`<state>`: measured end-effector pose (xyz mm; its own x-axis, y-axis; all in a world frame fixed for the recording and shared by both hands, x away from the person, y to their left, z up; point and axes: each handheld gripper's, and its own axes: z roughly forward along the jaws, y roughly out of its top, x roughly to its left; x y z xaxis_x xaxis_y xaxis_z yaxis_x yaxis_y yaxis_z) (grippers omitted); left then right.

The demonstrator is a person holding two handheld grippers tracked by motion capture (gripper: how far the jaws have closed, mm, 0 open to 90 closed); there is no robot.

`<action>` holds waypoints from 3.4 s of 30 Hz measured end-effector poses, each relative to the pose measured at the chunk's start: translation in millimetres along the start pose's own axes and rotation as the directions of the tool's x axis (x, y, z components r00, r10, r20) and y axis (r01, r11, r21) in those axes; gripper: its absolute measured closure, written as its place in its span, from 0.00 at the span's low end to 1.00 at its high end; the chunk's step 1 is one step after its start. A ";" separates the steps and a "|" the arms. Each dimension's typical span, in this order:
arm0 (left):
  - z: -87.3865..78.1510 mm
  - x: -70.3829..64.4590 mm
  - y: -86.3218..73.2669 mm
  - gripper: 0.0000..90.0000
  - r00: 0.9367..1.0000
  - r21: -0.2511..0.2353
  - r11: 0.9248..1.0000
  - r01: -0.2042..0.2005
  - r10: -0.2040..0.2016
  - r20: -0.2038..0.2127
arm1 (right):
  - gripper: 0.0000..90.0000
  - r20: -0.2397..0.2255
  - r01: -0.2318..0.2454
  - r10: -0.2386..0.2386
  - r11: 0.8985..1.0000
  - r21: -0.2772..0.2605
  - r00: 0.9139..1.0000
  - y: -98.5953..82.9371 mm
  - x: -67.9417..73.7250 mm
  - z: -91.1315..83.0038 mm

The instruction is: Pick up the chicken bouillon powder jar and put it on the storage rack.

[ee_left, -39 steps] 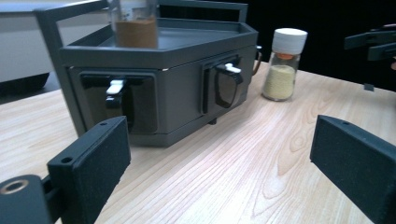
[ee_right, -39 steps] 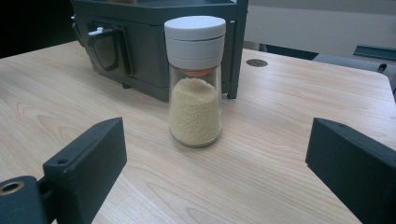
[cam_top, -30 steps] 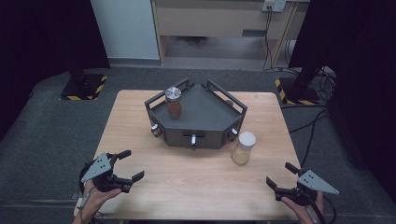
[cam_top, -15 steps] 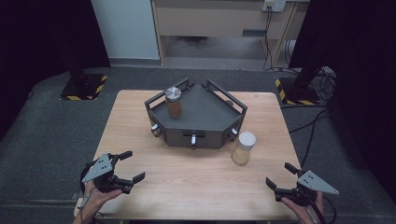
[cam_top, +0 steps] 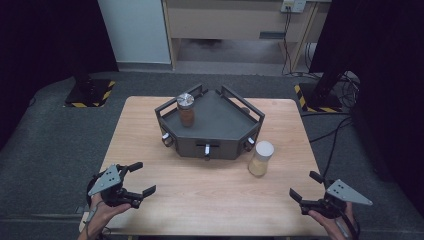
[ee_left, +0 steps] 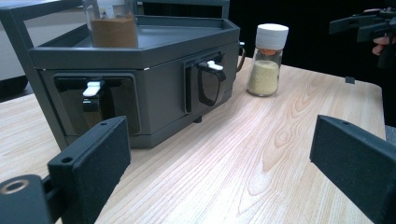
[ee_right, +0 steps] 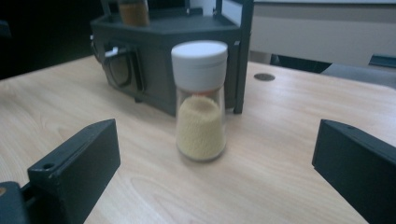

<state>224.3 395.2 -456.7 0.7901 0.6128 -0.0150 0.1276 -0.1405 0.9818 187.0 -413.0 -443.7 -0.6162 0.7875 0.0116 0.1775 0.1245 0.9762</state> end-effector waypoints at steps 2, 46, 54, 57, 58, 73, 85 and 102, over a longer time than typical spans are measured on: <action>-0.2 -0.3 -0.7 0.03 1.000 -0.001 1.000 0.008 -0.008 -0.002 | 0.01 -0.008 -0.003 0.003 1.000 0.001 1.000 5.4 -3.7 -1.6; -4.1 2.1 -3.4 0.02 0.998 -0.002 0.999 0.051 -0.051 -0.023 | 0.03 -0.288 0.164 -0.114 0.974 0.159 0.951 99.8 -65.5 122.7; -4.0 1.8 -3.1 0.02 0.999 0.001 0.999 0.049 -0.049 -0.023 | 0.05 -0.305 0.156 -0.094 0.970 0.186 0.948 93.2 -67.7 145.1; -3.8 1.7 -2.7 0.02 0.999 0.005 0.999 0.046 -0.046 -0.022 | 0.07 -0.314 0.146 -0.078 0.969 0.200 0.946 90.6 -70.3 151.4; -3.7 1.8 -2.7 0.02 0.999 0.006 0.999 0.046 -0.046 -0.022 | 0.08 -0.315 0.146 -0.076 0.968 0.205 0.946 89.5 -70.4 154.1; -3.6 1.3 -1.9 0.02 0.999 0.010 0.999 0.041 -0.041 -0.019 | 0.38 -0.330 0.193 -0.116 0.959 0.210 0.937 84.2 -66.3 167.7; -3.7 1.4 -2.1 0.02 0.999 0.011 0.999 0.042 -0.042 -0.021 | 0.38 -0.351 0.190 -0.108 0.960 0.208 0.930 93.1 -70.8 163.8; -4.1 2.0 -2.1 0.02 0.999 0.012 0.999 0.043 -0.043 -0.021 | 0.38 -0.490 0.260 -0.150 0.951 0.165 0.859 179.3 -84.2 172.1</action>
<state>223.2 400.0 -458.0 0.7709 0.6347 -0.0534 0.1688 -0.1227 0.9780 402.8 -353.1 -306.9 -0.9317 0.3619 -0.0305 0.1350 0.4231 0.8960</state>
